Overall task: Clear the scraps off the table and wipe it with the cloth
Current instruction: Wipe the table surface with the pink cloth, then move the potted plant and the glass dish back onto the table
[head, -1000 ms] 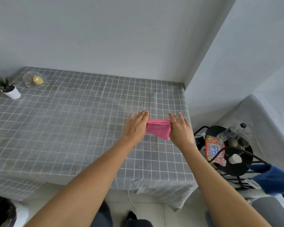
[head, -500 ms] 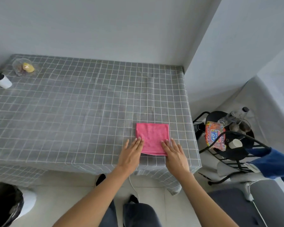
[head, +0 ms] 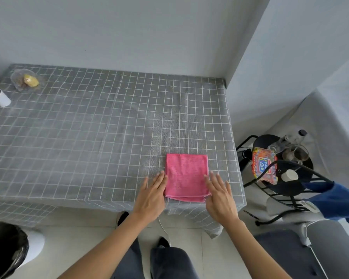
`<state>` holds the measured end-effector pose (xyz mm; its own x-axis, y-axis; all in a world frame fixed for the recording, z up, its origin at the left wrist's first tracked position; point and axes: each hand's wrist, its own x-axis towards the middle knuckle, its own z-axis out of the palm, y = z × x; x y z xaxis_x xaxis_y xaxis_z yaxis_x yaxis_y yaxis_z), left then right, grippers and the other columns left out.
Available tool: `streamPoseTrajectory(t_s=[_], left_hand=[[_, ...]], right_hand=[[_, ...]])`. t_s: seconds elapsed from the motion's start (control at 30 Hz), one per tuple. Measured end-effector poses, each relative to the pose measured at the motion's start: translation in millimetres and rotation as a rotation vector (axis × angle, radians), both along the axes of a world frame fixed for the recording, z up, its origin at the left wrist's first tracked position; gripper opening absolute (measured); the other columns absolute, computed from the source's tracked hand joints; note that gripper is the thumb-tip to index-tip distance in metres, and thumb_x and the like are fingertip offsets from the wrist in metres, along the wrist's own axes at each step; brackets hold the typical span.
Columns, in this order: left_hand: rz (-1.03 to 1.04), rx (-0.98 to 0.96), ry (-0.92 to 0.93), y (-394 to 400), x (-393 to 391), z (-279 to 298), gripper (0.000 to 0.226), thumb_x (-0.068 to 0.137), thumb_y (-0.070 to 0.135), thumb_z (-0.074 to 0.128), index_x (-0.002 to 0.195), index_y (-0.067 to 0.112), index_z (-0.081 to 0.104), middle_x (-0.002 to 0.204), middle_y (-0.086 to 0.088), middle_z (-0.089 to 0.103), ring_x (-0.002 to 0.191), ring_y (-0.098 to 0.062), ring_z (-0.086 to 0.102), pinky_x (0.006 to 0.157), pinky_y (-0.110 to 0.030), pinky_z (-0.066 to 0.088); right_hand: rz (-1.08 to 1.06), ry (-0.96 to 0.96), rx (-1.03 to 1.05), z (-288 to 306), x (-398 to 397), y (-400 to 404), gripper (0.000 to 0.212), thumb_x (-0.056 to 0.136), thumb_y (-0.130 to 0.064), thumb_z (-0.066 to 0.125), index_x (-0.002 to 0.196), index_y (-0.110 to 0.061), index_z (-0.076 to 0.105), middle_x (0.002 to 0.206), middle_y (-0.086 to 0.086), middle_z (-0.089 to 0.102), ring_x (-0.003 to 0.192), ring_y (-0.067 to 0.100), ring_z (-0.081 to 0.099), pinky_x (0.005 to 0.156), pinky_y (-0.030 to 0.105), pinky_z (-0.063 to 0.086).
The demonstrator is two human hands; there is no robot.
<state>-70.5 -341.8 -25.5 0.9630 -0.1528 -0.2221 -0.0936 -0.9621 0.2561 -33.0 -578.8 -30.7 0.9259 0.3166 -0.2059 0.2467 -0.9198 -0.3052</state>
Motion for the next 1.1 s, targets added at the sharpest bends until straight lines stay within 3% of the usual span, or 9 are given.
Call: streamPoseTrajectory(t_s=[0.13, 0.2, 0.3, 0.47, 0.73, 0.93, 1.1], left_hand=[[0.044, -0.050, -0.047, -1.3, 24.6, 1.0, 0.066, 0.089, 0.035, -0.003, 0.149, 0.011, 0.011, 0.157, -0.005, 0.000, 0.147, -0.019, 0.004, 0.118, -0.040, -0.001], [0.035, -0.062, -0.054, -9.0, 38.4, 1.1, 0.056, 0.096, 0.031, 0.003, 0.149, 0.012, 0.006, 0.157, -0.004, -0.005, 0.146, -0.018, -0.002, 0.120, -0.042, 0.003], [0.033, 0.007, -0.001, -20.2, 54.7, -2.9, 0.051, 0.103, 0.024, 0.016, 0.148, 0.015, -0.008, 0.155, -0.002, -0.020, 0.143, -0.015, -0.019, 0.120, -0.041, -0.006], [0.038, 0.106, 0.145, -14.1, 65.2, -10.7, 0.055, 0.103, 0.038, 0.006, 0.146, 0.020, -0.022, 0.152, 0.001, -0.029, 0.142, -0.018, -0.023, 0.115, -0.043, -0.015], [-0.030, 0.114, 0.240, -5.8, 69.1, -5.9, 0.056, 0.101, 0.043, 0.003, 0.143, 0.022, -0.027, 0.150, 0.002, -0.033, 0.140, -0.022, -0.027, 0.118, -0.049, -0.009], [-0.080, 0.084, 0.303, -0.7, 82.9, 14.2, 0.056, 0.104, 0.036, 0.016, 0.150, 0.016, -0.009, 0.158, -0.002, -0.016, 0.145, -0.019, -0.015, 0.119, -0.048, -0.002], [-0.012, 0.094, 0.218, 18.2, 104.2, 52.2, 0.056, 0.104, 0.035, 0.020, 0.152, 0.009, 0.007, 0.160, -0.009, 0.000, 0.147, -0.024, 0.000, 0.118, -0.044, 0.002]], right_hand=[[-0.063, -0.036, -0.004, 3.4, 23.2, 11.3, 0.057, 0.095, -0.022, 0.022, 0.152, -0.016, 0.017, 0.160, 0.008, 0.008, 0.148, 0.023, 0.000, 0.117, 0.037, -0.006], [-0.053, -0.015, -0.018, 6.0, 34.1, 24.6, 0.055, 0.101, -0.022, 0.023, 0.153, -0.017, 0.010, 0.160, 0.004, -0.001, 0.147, 0.020, -0.006, 0.116, 0.037, -0.006], [-0.017, 0.017, -0.038, 3.6, 45.1, 39.9, 0.054, 0.103, -0.029, 0.019, 0.153, -0.020, 0.004, 0.159, -0.002, -0.010, 0.143, 0.013, -0.017, 0.118, 0.040, -0.005], [-0.036, 0.120, -0.108, -10.5, 51.3, 38.0, 0.054, 0.102, -0.039, 0.012, 0.151, -0.031, -0.009, 0.157, -0.008, -0.018, 0.146, 0.018, -0.015, 0.119, 0.046, -0.007], [-0.039, 0.169, -0.165, -11.6, 52.1, 36.6, 0.054, 0.101, -0.044, 0.007, 0.148, -0.035, -0.018, 0.154, -0.009, -0.026, 0.145, 0.019, -0.019, 0.115, 0.048, -0.014], [-0.019, 0.245, -0.203, 7.8, 65.6, 45.5, 0.056, 0.102, -0.043, 0.014, 0.152, -0.027, -0.005, 0.159, -0.001, -0.017, 0.145, 0.025, -0.018, 0.115, 0.052, -0.010], [-0.013, 0.224, -0.195, 42.4, 85.6, 61.9, 0.055, 0.103, -0.038, 0.021, 0.154, -0.022, 0.007, 0.161, 0.003, -0.008, 0.146, 0.026, -0.014, 0.116, 0.052, -0.006]])
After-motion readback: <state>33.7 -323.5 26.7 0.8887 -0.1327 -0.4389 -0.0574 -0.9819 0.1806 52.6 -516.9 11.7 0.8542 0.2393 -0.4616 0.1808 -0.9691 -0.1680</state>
